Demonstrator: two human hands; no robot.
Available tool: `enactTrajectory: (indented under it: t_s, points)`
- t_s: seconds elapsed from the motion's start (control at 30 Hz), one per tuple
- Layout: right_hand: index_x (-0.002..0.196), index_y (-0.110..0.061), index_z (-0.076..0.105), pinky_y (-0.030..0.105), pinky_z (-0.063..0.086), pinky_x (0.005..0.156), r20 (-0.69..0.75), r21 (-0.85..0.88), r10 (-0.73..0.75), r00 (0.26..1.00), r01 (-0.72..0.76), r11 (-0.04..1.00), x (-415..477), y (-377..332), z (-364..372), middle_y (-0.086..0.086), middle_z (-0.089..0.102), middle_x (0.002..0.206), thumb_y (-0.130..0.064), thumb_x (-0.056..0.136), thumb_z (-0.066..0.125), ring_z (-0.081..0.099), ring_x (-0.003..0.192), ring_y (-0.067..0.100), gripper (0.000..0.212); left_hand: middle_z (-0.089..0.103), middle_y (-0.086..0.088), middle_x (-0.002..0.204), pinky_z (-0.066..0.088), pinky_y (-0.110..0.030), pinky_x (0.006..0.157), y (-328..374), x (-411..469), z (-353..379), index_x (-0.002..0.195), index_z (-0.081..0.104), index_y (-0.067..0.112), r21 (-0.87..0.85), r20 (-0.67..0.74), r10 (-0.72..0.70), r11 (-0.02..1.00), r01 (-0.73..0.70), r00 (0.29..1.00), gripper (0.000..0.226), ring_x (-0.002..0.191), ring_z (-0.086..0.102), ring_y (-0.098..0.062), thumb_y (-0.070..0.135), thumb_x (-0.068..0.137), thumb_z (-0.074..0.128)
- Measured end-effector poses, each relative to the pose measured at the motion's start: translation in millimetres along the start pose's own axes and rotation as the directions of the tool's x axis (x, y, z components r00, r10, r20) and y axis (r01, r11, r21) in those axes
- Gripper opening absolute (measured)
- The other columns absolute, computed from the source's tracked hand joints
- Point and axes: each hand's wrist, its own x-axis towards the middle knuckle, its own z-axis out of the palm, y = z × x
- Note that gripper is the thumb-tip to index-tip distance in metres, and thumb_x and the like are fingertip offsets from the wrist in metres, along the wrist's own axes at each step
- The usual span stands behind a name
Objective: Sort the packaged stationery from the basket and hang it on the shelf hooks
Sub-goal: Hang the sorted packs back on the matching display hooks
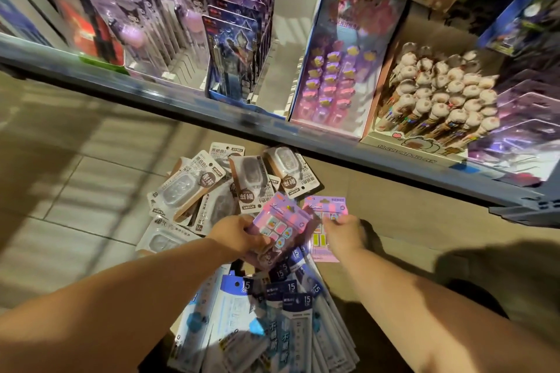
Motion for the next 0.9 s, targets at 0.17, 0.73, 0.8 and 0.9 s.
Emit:
enactTrajectory:
  t_s: [0.17,0.73,0.8,0.9]
  points:
    - [0.128,-0.016,0.040,0.032,0.038,0.081,-0.015,-0.304,0.028,0.999,-0.032,0.952,-1,11,-12,0.012,0.039,0.134,-0.047,0.076,0.076,0.045,0.122,0.031,0.071,0.070,-0.020,0.106,0.058,-0.049,0.084,-4,10,-7,0.095,0.057,0.009,-0.193,-0.040,0.013,0.981,-0.021,0.999,0.018,0.089,0.072,-0.035,0.007,0.085,0.072]
    - [0.124,-0.028,0.022,0.035,0.047,0.078,0.016,-0.307,-0.015,1.000,0.020,0.951,9,10,3,0.012,0.049,0.120,-0.044,0.058,0.088,0.049,0.111,0.031,0.095,0.072,-0.004,0.101,0.060,-0.030,0.065,1,17,-16,0.101,0.061,0.020,-0.355,-0.122,0.009,0.934,-0.052,0.992,0.018,0.092,0.070,-0.025,0.015,0.087,0.072]
    - [0.116,-0.032,0.019,0.038,0.050,0.081,0.005,-0.262,-0.051,0.999,0.051,0.964,8,12,4,0.006,0.055,0.111,-0.046,0.053,0.090,0.052,0.106,0.029,0.096,0.071,-0.003,0.099,0.059,-0.028,0.068,1,15,-15,0.099,0.061,0.021,-0.355,-0.130,0.012,0.933,-0.058,0.991,0.017,0.090,0.070,-0.022,0.015,0.088,0.071]
    - [0.113,-0.034,0.019,0.043,0.052,0.084,0.001,-0.207,-0.067,0.998,0.065,0.976,9,12,5,0.007,0.057,0.110,-0.044,0.050,0.091,0.056,0.102,0.029,0.096,0.070,-0.003,0.098,0.058,-0.028,0.072,1,15,-13,0.097,0.060,0.023,-0.326,-0.137,0.017,0.943,-0.061,0.990,0.015,0.089,0.069,-0.020,0.017,0.088,0.071]
